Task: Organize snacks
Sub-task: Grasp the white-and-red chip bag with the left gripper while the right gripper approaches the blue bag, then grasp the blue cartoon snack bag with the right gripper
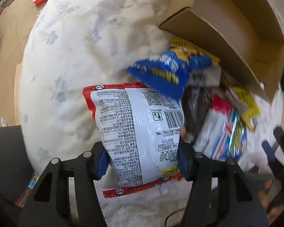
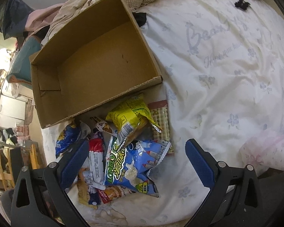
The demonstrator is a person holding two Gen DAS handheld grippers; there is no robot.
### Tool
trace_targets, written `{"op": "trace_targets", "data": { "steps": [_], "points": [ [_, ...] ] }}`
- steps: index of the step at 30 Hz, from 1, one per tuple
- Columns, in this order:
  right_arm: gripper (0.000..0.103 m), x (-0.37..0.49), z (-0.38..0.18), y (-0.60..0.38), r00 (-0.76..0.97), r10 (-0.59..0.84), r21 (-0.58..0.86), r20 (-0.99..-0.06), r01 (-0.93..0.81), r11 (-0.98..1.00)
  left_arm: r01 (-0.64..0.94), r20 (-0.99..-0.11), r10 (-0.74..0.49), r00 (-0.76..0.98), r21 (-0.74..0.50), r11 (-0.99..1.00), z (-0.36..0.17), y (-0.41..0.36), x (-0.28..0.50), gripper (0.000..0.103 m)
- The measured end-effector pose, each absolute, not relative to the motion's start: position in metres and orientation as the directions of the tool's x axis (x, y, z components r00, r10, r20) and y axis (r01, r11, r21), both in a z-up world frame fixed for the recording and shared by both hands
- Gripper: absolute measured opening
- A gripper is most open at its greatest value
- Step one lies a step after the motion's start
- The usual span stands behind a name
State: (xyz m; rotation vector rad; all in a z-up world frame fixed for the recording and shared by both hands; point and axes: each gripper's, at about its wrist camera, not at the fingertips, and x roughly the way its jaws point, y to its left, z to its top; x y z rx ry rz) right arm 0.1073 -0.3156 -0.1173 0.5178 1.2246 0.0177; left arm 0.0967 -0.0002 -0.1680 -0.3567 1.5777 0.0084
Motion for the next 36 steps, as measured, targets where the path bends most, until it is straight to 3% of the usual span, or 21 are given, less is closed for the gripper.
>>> {"op": "trace_targets", "data": {
  "steps": [9,16,20,28,31,32,36],
  "points": [
    [0.103,0.097,-0.114,-0.323,0.360,0.317,0.426,-0.877,0.282,0.860,-0.058,-0.980,-0.160,0.120,-0.168,0.984,-0.099,-0.012,0.065,0.052],
    [0.102,0.098,-0.140,-0.313,0.222,0.388,0.442,-0.895,0.314,0.840,0.048,-0.948,-0.130,0.291,-0.121,0.992,-0.061,-0.026,0.094,0.052],
    [0.101,0.107,-0.158,-0.301,0.148,0.366,0.394,-0.919,0.310,0.865,0.019,-0.955,-0.209,0.210,-0.209,0.978,-0.085,-0.021,0.114,0.051],
    [0.099,0.115,-0.192,-0.278,0.050,0.382,0.377,-0.923,0.321,0.869,-0.018,-0.956,-0.190,0.225,-0.199,0.980,-0.099,-0.006,0.117,0.051],
    [0.097,0.119,-0.197,-0.269,0.033,0.319,0.315,-0.947,0.290,0.904,-0.025,-0.957,-0.180,0.229,-0.191,0.981,-0.098,-0.002,0.117,0.051],
    [0.096,0.118,-0.198,-0.268,0.034,0.293,0.291,-0.955,0.285,0.914,-0.030,-0.956,-0.184,0.228,-0.196,0.980,-0.098,-0.001,0.117,0.051],
    [0.068,0.112,-0.193,-0.263,0.043,0.284,0.285,-0.958,0.253,0.925,-0.039,-0.953,-0.199,0.227,-0.213,0.976,-0.098,0.001,0.117,0.051]
  ]
}}
